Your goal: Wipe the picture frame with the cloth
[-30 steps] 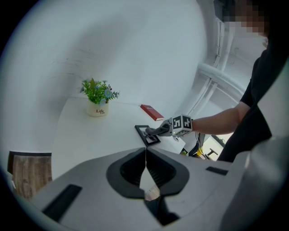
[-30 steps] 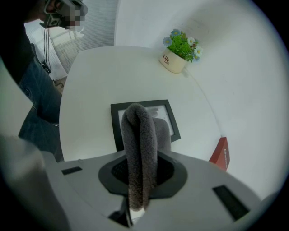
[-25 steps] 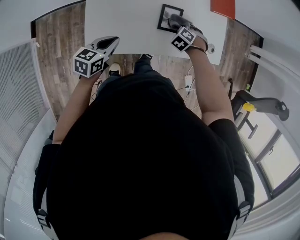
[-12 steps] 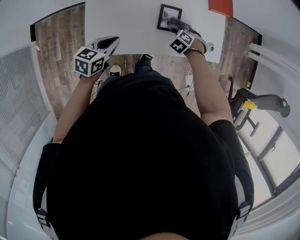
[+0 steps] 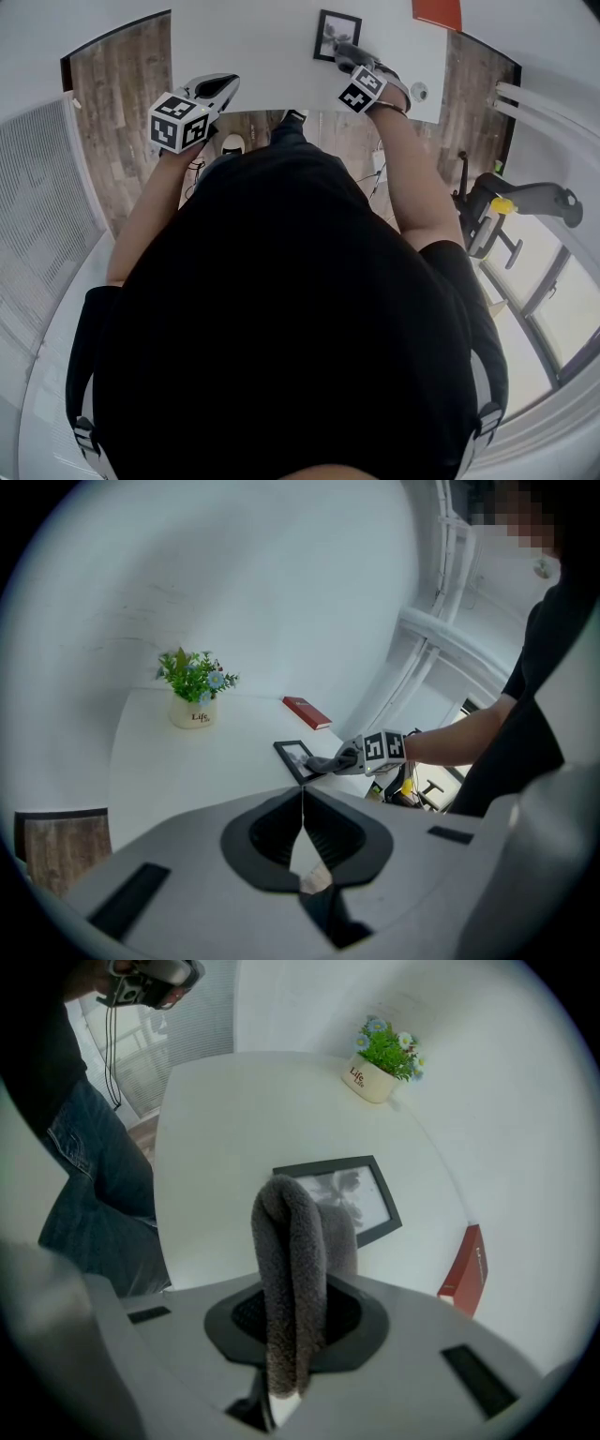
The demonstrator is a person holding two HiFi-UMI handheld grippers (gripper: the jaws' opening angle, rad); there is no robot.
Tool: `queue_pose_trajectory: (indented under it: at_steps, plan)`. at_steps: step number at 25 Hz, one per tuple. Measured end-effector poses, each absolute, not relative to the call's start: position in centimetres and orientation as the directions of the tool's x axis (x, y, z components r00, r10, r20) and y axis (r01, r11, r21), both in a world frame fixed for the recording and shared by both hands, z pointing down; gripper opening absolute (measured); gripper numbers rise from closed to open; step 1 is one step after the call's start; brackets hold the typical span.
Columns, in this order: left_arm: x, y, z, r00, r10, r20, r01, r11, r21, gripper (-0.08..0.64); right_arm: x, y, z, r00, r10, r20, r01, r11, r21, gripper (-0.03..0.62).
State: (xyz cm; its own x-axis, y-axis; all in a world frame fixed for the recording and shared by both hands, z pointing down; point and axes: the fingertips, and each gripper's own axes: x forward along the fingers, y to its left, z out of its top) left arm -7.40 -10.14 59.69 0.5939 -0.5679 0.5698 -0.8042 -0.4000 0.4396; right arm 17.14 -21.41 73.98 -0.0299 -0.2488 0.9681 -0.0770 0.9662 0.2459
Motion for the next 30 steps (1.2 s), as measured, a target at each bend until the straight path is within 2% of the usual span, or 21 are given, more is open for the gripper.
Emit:
queue_pose_trajectory:
  at_steps: [16, 30]
  plan:
    - [-7.9, -9.8, 58.2, 0.619, -0.545, 0.565, -0.784, -0.459, 0.418, 0.011, 18.0, -18.7, 73.4, -0.011, -0.243, 0.97, -0.13, 0.962, 0.239, 0.044]
    - [-7.8, -10.1, 56.0, 0.647, -0.533, 0.545, -0.757, -0.532, 0.378, 0.011, 19.7, -17.7, 70.9, -0.003, -0.289, 0.957, -0.226, 0.933, 0.281, 0.044]
